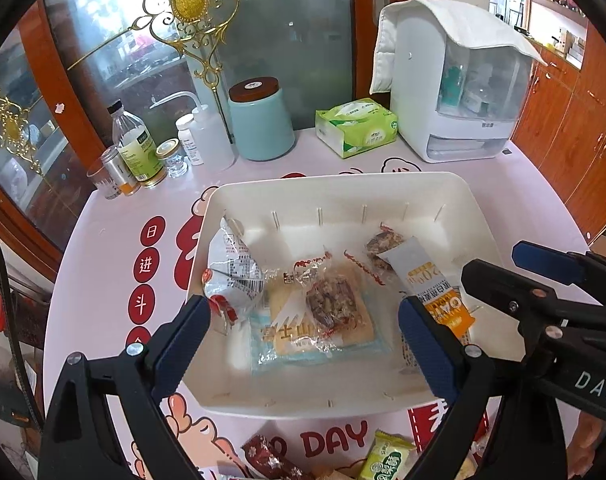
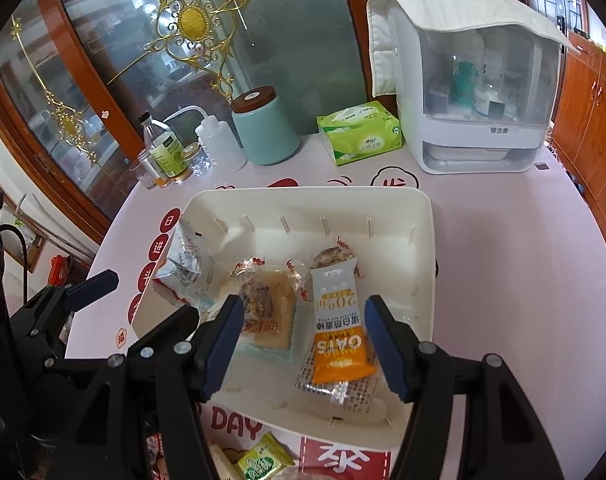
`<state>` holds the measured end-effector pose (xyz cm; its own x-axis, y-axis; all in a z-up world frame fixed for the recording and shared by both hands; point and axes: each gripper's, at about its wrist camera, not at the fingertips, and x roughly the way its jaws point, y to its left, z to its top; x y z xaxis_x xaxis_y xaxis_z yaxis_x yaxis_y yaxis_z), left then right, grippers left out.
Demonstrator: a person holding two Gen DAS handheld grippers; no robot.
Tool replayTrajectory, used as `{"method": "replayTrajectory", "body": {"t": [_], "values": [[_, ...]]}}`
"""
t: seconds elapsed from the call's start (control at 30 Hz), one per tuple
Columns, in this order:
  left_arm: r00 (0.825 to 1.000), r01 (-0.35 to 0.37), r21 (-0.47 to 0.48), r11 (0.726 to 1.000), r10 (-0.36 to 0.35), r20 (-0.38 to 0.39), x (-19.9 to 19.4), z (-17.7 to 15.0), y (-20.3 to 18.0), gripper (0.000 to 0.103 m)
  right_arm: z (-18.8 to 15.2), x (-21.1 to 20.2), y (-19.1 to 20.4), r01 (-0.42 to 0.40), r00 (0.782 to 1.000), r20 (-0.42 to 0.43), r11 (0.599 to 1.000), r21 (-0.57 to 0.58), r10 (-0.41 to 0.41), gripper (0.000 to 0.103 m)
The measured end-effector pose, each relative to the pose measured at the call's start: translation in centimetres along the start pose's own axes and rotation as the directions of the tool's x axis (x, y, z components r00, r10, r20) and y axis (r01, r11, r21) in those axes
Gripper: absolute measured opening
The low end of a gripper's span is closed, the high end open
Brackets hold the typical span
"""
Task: Organize snacks
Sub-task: 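Open both tools in the tray and withdraw them, then grasp a clear cracker bag with right tool while left tool grasps brown paper biscuit bag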
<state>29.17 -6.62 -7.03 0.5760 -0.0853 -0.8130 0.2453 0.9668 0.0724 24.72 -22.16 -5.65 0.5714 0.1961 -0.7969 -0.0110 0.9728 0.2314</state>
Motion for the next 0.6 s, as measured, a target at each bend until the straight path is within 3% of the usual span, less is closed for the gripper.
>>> {"method": "replayTrajectory", "body": {"t": [0.6], "values": [[0.994, 0.019, -0.063, 0.998, -0.012, 0.112, -7.7, -4.5, 0.2, 0.095, -4.6, -7.8, -0.4, 0.002, 0.997, 0.08, 0.997, -0.079, 0.005, 0.063]]}}
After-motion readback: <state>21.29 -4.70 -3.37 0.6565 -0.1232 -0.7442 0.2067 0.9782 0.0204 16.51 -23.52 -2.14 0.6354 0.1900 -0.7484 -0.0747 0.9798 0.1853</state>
